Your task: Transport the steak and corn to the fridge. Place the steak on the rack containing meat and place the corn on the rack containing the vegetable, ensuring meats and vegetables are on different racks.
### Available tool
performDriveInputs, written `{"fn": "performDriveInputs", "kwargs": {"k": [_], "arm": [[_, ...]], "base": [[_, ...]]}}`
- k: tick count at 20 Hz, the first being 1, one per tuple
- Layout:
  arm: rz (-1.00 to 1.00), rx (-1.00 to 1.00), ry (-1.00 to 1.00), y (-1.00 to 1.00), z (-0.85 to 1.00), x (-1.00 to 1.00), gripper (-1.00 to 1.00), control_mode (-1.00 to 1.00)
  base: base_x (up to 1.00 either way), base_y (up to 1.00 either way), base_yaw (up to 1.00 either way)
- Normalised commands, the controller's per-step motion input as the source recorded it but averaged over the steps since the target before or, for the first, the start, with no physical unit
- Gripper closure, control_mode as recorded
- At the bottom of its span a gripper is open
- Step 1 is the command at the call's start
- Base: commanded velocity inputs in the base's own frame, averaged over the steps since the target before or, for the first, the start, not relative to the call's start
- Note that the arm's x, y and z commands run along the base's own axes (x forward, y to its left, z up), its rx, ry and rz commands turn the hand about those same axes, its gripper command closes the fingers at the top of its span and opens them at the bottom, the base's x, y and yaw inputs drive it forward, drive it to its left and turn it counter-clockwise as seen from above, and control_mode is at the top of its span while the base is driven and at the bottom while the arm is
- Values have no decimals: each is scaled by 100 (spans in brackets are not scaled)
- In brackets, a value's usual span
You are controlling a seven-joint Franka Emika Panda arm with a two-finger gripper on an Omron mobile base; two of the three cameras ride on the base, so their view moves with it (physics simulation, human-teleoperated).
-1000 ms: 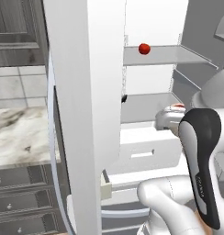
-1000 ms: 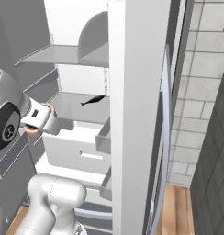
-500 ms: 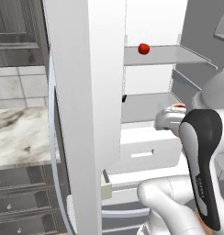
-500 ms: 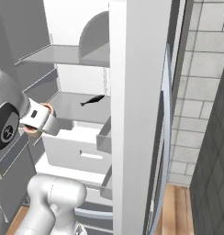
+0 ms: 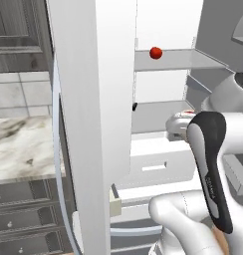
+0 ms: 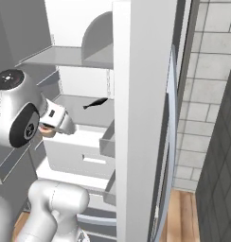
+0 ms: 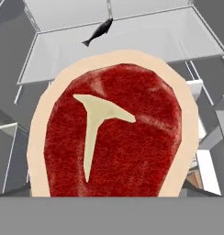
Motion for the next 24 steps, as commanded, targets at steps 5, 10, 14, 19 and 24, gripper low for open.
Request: {"fn": "performDriveInputs", "kwargs": {"k": [5,10,14,19,24], "arm": [[4,0,-3,-5,-30,81,100,-100],[4,0,-5,-5,-44,85,100,-100],[7,0,-1,-23,-49,81,100,-100],[6,0,0,-17,-44,95,100,-100],[4,0,0,-15,-28,91,100,-100]], "base": [[0,0,0],[0,0,0],[0,0,0],[0,0,0],[0,0,0]]}}
